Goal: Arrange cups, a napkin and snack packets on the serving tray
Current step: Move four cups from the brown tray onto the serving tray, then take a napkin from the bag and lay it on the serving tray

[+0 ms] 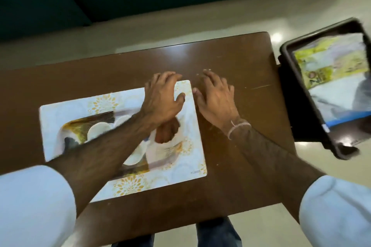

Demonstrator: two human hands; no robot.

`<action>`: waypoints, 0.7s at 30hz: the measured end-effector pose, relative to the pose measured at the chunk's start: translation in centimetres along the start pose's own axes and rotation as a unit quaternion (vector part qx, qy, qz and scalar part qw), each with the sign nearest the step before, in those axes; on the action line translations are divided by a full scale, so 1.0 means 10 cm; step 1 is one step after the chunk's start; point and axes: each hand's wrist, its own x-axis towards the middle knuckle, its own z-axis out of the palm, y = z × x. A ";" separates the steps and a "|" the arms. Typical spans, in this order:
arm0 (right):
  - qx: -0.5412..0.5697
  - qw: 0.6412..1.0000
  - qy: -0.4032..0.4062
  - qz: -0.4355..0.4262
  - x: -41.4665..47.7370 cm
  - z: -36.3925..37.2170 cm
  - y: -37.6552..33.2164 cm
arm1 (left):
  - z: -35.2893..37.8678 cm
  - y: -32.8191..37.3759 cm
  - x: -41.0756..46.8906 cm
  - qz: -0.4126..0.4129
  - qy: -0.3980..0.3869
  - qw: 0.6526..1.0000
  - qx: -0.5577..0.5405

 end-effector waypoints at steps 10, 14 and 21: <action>-0.017 0.988 0.059 0.144 0.01 -0.83 1.93 | 0.77 1.66 1.02 0.125 -0.053 0.991 0.003; 0.001 0.977 0.095 0.192 -0.14 -1.04 2.57 | 1.16 2.35 1.30 0.168 -0.065 0.984 -0.001; 0.001 0.950 0.135 0.282 -0.54 -1.16 3.48 | 1.80 3.37 1.46 0.226 -0.117 0.967 0.031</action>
